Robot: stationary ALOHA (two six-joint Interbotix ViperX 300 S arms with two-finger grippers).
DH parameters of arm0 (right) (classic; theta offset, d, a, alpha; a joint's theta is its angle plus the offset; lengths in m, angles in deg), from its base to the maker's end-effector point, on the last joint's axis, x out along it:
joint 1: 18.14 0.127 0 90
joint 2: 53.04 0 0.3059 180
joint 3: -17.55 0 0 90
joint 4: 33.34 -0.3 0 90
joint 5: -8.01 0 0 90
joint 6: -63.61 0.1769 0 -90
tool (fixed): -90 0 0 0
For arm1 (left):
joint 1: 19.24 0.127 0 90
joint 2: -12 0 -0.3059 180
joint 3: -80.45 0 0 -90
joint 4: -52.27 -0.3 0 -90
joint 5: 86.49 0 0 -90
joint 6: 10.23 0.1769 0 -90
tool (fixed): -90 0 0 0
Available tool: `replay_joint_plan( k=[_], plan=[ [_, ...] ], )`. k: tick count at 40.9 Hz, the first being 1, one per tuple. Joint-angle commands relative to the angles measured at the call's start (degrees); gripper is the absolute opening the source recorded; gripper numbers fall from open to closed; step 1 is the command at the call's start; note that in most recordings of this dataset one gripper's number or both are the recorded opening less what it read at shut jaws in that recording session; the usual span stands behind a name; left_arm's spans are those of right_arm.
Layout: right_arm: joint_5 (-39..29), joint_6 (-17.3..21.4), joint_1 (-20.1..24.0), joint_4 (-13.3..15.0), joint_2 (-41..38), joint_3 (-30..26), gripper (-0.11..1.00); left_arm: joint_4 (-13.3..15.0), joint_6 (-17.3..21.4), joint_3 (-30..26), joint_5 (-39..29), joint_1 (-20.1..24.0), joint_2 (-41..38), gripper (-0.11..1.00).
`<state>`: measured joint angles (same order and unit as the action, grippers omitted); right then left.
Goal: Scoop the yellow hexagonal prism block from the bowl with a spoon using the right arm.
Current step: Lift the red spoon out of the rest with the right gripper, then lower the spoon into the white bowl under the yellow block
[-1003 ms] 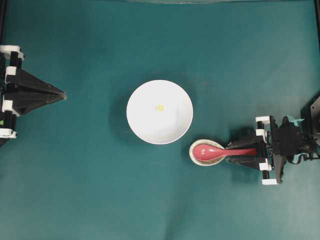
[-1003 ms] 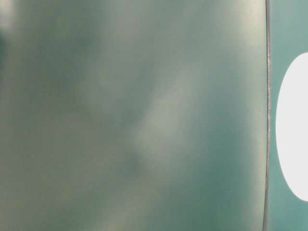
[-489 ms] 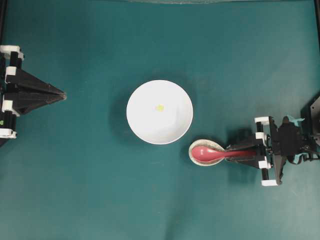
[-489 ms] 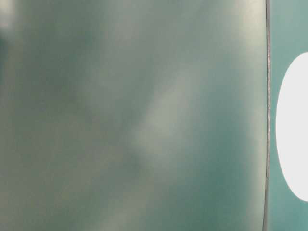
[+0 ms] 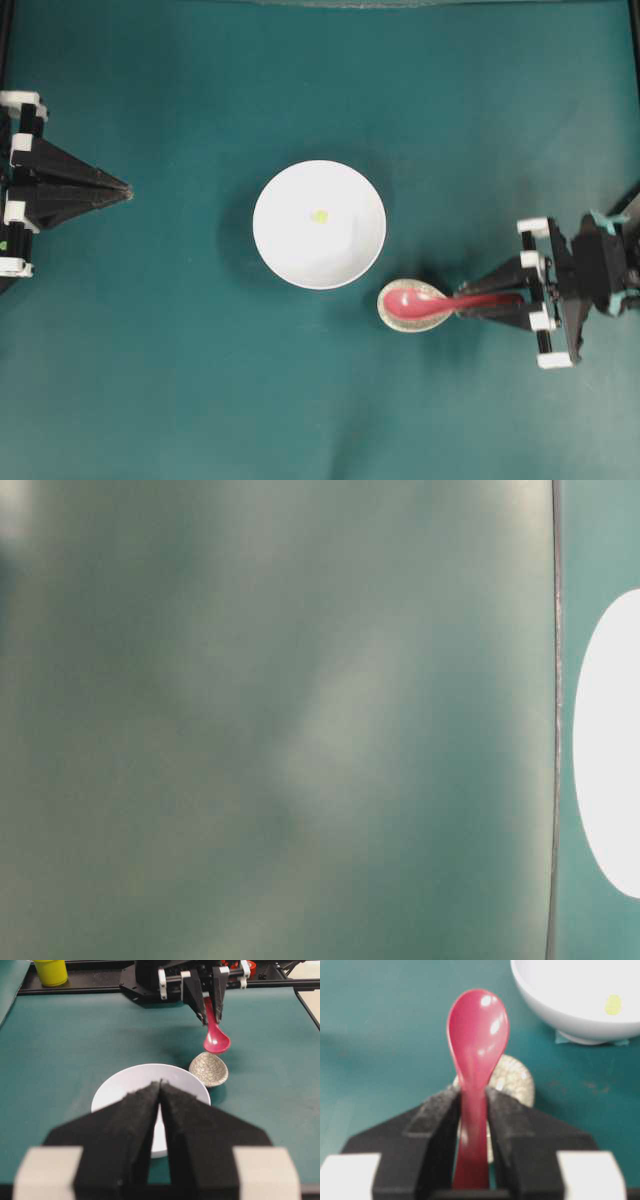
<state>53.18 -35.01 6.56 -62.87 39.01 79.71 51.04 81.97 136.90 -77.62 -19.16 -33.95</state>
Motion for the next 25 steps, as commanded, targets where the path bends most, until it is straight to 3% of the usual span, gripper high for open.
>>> replay_joint_plan(
  k=[1, 15, 25],
  plan=[
    [-10.37, -2.11, -4.04, -0.09, 5.62, -3.16, 0.24, -0.09, -0.09, -1.58, 0.70, -0.09, -0.44, 0.10],
    [-45.44, -10.28, -20.39, 0.18, 12.04, -16.61, 0.24, -0.09, -0.18, -1.58, 0.62, -0.09, -0.53, 0.10],
    [-62.40, -12.30, -28.74, 2.72, 9.93, -26.02, 0.24, -0.09, -0.09, -1.58, 0.70, 0.00, -0.79, 0.10]
  ],
)
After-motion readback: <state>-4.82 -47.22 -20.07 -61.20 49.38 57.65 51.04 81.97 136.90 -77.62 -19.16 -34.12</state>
